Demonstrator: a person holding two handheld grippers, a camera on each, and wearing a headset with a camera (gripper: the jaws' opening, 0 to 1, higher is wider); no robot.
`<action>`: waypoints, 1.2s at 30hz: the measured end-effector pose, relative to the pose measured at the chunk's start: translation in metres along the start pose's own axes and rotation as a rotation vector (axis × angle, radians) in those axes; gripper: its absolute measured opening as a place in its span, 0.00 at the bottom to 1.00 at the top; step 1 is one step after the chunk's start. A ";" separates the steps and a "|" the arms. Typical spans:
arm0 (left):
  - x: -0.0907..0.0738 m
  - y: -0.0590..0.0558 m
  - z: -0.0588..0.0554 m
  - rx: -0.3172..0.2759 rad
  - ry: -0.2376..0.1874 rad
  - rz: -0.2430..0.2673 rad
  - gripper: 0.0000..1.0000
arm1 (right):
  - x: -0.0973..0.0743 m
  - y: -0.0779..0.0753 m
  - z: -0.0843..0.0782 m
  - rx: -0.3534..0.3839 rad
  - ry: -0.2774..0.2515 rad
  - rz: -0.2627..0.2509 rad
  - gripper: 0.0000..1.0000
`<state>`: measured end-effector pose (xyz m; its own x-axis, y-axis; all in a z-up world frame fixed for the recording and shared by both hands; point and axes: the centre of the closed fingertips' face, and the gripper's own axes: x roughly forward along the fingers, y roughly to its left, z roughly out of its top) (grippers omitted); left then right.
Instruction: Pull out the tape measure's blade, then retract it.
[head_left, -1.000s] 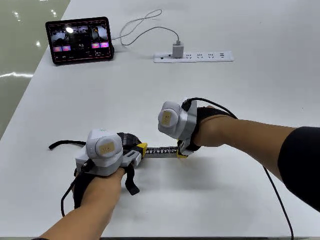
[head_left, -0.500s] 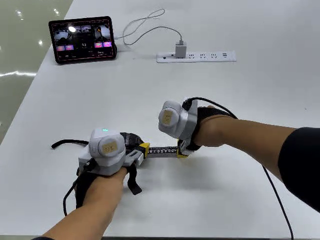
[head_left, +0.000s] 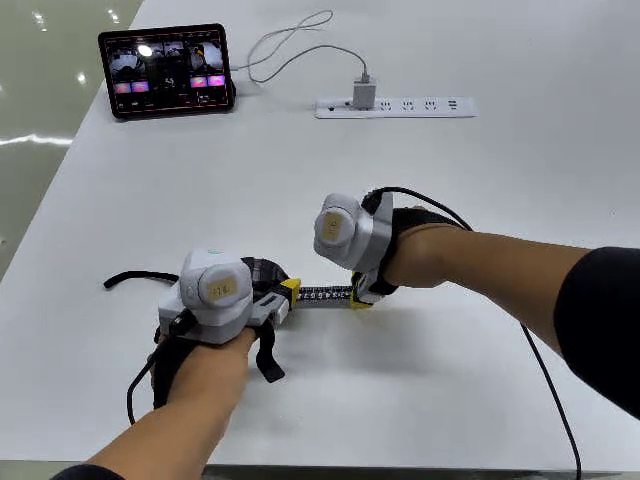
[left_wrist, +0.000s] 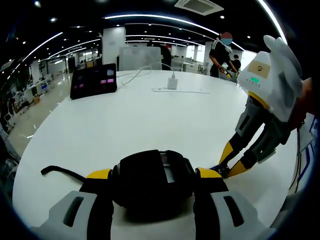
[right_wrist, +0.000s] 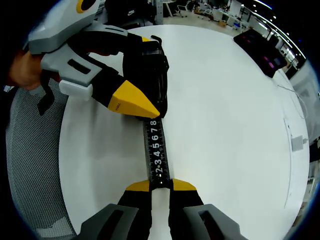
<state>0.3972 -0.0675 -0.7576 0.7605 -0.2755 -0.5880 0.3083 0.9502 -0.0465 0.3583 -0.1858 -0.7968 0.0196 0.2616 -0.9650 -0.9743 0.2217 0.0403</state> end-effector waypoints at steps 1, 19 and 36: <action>0.000 0.000 0.000 -0.001 0.000 0.000 0.61 | 0.000 0.000 0.000 0.003 -0.004 0.000 0.07; -0.001 0.000 0.001 -0.003 0.001 -0.004 0.61 | 0.002 0.000 0.008 0.001 -0.048 -0.003 0.08; 0.000 0.000 0.000 -0.004 0.003 -0.010 0.60 | 0.004 0.001 0.017 0.013 -0.095 -0.002 0.08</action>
<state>0.3974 -0.0680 -0.7578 0.7554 -0.2845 -0.5903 0.3136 0.9479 -0.0556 0.3610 -0.1682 -0.7962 0.0438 0.3487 -0.9362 -0.9711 0.2348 0.0421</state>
